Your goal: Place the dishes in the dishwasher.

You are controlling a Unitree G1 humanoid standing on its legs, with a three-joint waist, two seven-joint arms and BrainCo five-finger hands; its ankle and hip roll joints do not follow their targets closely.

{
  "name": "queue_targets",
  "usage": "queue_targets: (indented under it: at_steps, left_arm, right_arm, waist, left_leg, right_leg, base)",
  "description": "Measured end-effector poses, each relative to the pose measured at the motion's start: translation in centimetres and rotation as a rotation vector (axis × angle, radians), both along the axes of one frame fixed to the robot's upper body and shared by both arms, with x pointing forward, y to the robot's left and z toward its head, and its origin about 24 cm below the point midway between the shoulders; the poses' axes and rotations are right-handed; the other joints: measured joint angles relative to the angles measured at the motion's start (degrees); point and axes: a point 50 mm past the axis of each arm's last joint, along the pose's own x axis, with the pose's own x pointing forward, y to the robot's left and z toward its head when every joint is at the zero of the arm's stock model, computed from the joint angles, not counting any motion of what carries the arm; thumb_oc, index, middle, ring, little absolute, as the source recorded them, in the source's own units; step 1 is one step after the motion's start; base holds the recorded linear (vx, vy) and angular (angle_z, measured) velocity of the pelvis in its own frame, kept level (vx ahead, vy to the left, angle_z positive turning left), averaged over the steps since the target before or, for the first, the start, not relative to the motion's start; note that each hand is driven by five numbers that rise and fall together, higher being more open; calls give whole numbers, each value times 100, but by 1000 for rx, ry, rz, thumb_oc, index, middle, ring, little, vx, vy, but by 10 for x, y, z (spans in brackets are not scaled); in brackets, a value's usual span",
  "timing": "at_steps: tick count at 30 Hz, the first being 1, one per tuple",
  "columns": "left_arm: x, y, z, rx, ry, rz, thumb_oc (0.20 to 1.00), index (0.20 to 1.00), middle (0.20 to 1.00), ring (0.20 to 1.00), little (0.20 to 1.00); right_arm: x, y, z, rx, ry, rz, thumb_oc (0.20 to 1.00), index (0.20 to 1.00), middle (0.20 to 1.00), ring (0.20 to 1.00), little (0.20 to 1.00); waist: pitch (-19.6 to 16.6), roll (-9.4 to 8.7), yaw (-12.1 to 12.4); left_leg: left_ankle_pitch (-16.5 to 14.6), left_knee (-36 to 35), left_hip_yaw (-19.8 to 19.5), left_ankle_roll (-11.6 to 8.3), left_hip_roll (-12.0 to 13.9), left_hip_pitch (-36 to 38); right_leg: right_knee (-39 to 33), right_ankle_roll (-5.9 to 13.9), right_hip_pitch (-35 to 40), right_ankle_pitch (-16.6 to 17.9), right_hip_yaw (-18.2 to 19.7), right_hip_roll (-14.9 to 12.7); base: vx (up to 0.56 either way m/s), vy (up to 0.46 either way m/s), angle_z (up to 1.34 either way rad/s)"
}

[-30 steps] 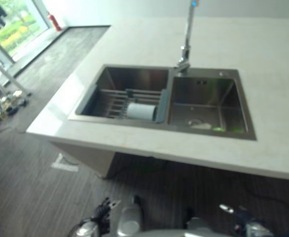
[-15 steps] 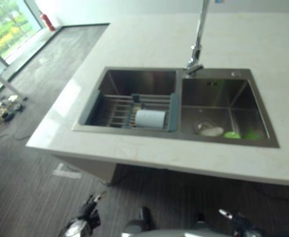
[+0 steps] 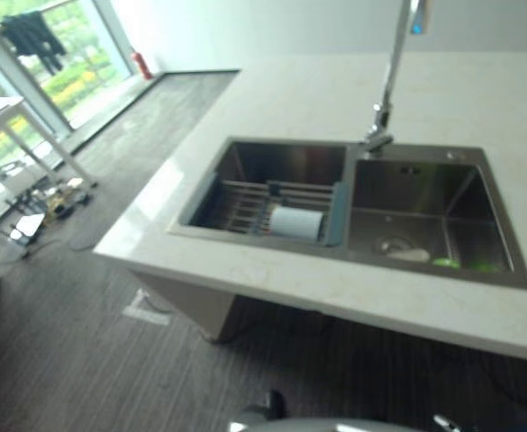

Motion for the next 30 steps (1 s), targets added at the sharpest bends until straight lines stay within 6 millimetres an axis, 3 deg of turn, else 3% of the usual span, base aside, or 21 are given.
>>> queue_targets:
  at_steps: [1, 2, 3, 4, 6, 8, 10, 12, 16, 22, 30]
  left_arm:
    - [0, 0, 0, 0, 0, 0, 1000, 1000, 1000, 1000, 1000]
    - [24, -40, -16, 54, 125, -176, 1000, 1000, 1000, 1000, 1000]
    - [33, -62, -30, 72, 203, -289, 1000, 1000, 1000, 1000, 1000]
    - [42, -77, -50, 129, 324, -359, 1000, 1000, 1000, 1000, 1000]
    - [65, -91, -84, 152, 544, -400, 1000, 1000, 1000, 1000, 1000]
    - [80, -87, -113, 214, 764, -368, 1000, 1000, 1000, 1000, 1000]
    - [89, -78, -135, 227, 920, -314, 1000, 1000, 1000, 1000, 1000]
    - [97, -75, -146, 243, 1009, -281, 1000, 1000, 1000, 1000, 1000]
    - [108, -64, -161, 223, 1145, -225, 1000, 1000, 1000, 1000, 1000]
    - [108, -43, -188, 176, 1331, -168, 1000, 1000, 1000, 1000, 1000]
    - [114, -40, -187, 182, 1365, -161, 1000, 1000, 1000, 1000, 1000]
  right_arm:
    - [0, 0, 0, 0, 0, 0, 1000, 1000, 1000, 1000, 1000]
    - [13, 9, -1, 21, -36, 4, 1000, 1000, 1000, 1000, 1000]
    - [12, 11, -3, 30, -18, -2, 1000, 1000, 1000, 1000, 1000]
    - [14, 14, -4, 35, -19, 2, 1000, 1000, 1000, 1000, 1000]
    - [9, 14, -5, 43, 8, -12, 1000, 1000, 1000, 1000, 1000]
    - [-8, 14, -8, 49, 63, -30, 1000, 1000, 1000, 1000, 1000]
    - [-27, 13, -10, 52, 117, -45, 1000, 1000, 1000, 1000, 1000]
    - [-34, 14, -11, 55, 134, -49, 1000, 1000, 1000, 1000, 1000]
    - [-26, 12, -9, 57, 106, -36, 1000, 1000, 1000, 1000, 1000]
    - [-4, -2, -1, 23, 40, -9, 1000, 1000, 1000, 1000, 1000]
    - [11, -13, 7, -2, -5, 11, 1000, 1000, 1000, 1000, 1000]
  waist:
    - [0, 0, 0]
    - [-75, 56, -193]
    - [-76, 59, -193]
    - [-78, 54, -383]
    - [-95, 10, -536]
    - [-91, -69, -762]
    - [-78, -34, -940]
    - [-53, 21, -995]
    - [82, 178, -1081]
    - [406, 437, -1140]
    - [856, 423, -1185]
  left_leg:
    - [0, 0, 0, 0, 0, 0]
    - [15, 1, 45, -19, 18, -6]
    - [20, -1, 85, -26, 29, -9]
    - [14, 4, 169, -22, 51, -12]
    - [20, -1, 271, -43, 82, -3]
    - [19, 0, 346, -50, 116, -2]
    - [5, 0, 458, -39, 121, 45]
    - [2, 1, 505, -37, 113, 44]
    - [-16, -1, 636, -41, 103, 9]
    - [-28, 1, 855, -18, 32, -81]
    - [-33, 36, 948, 23, -88, -233]
  right_leg:
    - [0, 0, 0, 0, 0, 0]
    - [-3, 4, -44, 10, 106, 24]
    - [0, -4, -74, 22, 134, 18]
    - [-5, -26, -142, 36, 199, 38]
    - [-33, -31, -202, 67, 305, 62]
    - [-35, -67, -252, 92, 380, 104]
    - [-37, -84, -269, 100, 476, 114]
    - [-36, -90, -293, 107, 515, 116]
    - [-38, -58, -420, 135, 673, 101]
    - [-37, -13, -669, 219, 932, 73]
    - [-34, -8, -899, 341, 1071, -36]
  base:
    - [54, -87, -13]
    - [52, -64, -15]
    - [42, -50, -33]
    - [57, -63, -23]
    - [54, -44, -30]
    - [95, -30, -31]
    - [88, -15, -23]
    - [30, 2, -17]
    - [9, 15, -17]
    - [-3, 51, -19]
    - [-16, 40, -7]
